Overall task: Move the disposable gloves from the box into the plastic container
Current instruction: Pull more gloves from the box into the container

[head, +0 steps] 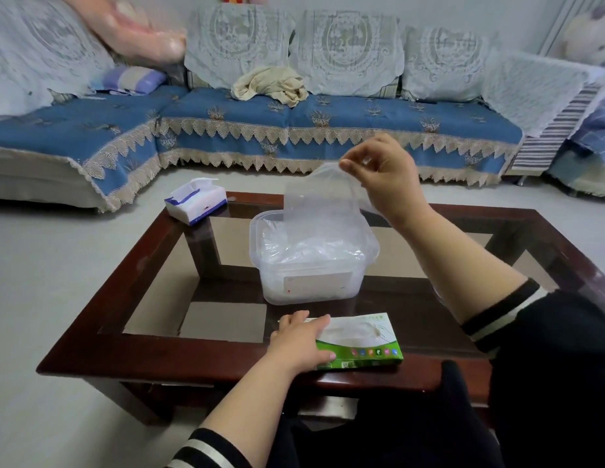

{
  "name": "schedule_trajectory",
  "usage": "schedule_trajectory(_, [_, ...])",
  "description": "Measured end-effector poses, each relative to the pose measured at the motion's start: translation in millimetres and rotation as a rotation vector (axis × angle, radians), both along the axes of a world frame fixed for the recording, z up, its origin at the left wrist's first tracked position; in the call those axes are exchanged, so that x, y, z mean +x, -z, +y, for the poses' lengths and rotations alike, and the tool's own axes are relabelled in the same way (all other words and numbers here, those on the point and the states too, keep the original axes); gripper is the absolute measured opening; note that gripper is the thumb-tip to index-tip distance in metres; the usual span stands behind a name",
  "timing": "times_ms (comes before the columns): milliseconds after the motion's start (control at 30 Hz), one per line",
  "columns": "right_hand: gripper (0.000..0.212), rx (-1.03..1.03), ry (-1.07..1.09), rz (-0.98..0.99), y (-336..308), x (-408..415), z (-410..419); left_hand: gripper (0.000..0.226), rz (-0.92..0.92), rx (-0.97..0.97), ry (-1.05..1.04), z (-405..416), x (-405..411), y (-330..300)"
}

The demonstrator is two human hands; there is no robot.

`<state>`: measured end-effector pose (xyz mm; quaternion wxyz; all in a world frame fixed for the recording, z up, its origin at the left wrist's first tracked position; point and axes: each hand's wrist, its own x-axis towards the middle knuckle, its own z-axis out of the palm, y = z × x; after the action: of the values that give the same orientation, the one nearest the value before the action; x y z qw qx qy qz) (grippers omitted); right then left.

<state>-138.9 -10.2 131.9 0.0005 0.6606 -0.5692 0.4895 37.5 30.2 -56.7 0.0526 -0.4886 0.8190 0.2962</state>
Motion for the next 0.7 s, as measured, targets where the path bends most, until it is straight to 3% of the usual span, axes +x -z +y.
schedule_trajectory(267, [0.018, 0.301, 0.013, 0.191, 80, 26, -65, 0.075, -0.003, -0.010, 0.002, -6, 4, 0])
schedule_trajectory(501, [0.026, 0.637, -0.023, 0.395, 113, 29, -87, 0.075, -0.009, -0.001, 0.021, -8, 4, -1])
schedule_trajectory(701, [0.027, 0.670, -0.041, 0.277, 91, 15, -78, 0.075, 0.000, 0.009, 0.017, -7, 5, -1])
